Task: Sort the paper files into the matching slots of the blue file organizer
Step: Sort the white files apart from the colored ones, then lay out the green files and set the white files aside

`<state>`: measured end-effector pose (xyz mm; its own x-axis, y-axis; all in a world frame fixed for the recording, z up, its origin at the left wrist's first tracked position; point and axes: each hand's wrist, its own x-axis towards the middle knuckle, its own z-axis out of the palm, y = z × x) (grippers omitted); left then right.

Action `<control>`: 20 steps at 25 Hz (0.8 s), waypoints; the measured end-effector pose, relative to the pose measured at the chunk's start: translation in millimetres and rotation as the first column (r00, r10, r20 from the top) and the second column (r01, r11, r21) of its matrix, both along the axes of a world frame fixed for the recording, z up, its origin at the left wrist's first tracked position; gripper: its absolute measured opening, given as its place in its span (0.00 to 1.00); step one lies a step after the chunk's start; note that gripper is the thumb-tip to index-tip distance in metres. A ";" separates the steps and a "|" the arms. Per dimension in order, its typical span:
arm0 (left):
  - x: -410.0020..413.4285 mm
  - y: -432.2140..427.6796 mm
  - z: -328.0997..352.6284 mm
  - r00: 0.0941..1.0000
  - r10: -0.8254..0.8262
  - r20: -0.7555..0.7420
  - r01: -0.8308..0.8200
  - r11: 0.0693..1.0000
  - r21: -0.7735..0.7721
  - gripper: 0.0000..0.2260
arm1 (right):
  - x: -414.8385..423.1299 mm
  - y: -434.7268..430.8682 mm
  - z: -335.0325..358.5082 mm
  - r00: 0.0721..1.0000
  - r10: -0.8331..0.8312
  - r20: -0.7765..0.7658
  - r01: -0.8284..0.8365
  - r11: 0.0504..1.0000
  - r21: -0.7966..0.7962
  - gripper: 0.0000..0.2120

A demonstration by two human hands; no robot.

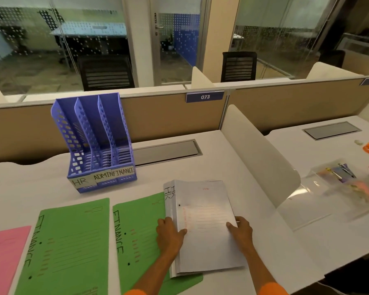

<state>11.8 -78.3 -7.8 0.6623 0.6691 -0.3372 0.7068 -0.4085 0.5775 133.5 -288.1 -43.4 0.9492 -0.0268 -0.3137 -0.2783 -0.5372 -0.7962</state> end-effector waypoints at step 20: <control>3.7 -52.4 -8.7 0.991 0.132 0.011 -0.120 0.930 -0.349 0.32 | 25.8 -46.9 -4.4 0.999 0.012 0.051 -0.005 0.989 -0.148 0.23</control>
<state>15.5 -130.7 -16.4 0.5954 0.5932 -0.5419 0.7169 -0.0876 0.6917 159.4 -335.0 -47.9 0.9644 -0.0611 -0.2572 -0.2336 -0.6524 -0.7210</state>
